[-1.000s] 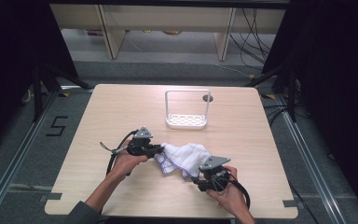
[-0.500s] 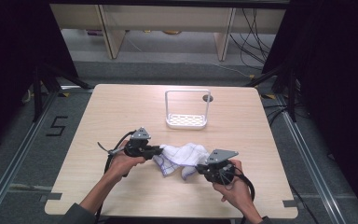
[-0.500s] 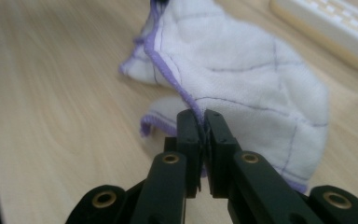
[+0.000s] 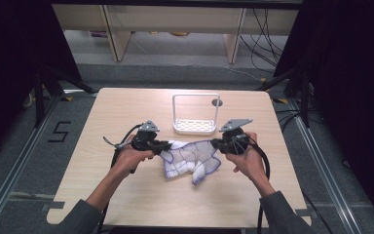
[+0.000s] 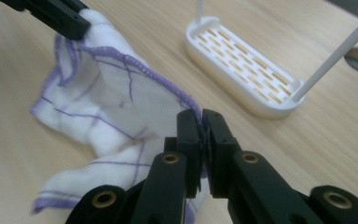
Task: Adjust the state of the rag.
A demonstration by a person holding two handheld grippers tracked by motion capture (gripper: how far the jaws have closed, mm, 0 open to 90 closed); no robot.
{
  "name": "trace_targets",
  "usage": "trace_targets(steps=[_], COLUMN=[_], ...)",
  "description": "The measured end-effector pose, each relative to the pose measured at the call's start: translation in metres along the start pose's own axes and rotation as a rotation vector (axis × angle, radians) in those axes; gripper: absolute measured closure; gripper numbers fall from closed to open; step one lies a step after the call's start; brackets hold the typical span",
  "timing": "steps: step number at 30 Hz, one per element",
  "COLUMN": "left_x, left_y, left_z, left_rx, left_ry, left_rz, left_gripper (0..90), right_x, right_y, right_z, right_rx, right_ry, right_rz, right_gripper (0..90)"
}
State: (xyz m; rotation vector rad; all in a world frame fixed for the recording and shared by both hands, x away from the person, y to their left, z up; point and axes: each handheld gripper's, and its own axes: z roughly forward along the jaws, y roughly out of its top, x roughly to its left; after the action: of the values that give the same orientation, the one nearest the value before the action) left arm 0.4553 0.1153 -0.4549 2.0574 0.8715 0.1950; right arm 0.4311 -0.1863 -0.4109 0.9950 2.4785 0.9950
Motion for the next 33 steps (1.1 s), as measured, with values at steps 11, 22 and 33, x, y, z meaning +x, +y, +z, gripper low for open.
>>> trace_targets(steps=[11, 22, 33], left_x=[0.018, -0.005, -0.039], left_y=[-0.010, -0.060, -0.074], left_z=[0.006, -0.047, -0.013], left_rx=[-0.011, -0.044, 0.043], left_ry=[0.104, 0.058, 0.010], left_rz=[-0.089, -0.159, -0.122], left_gripper=[45.0, 35.5, 40.6], right_x=[-0.026, -0.003, 0.053], right_y=[0.002, -0.004, -0.039], right_z=[0.064, 0.003, 0.004], right_rx=[0.097, -0.022, -0.032], right_ry=[-0.060, -0.077, 0.057], right_rz=[0.070, 0.092, 0.076], right_gripper=[71.8, 42.1, 37.4])
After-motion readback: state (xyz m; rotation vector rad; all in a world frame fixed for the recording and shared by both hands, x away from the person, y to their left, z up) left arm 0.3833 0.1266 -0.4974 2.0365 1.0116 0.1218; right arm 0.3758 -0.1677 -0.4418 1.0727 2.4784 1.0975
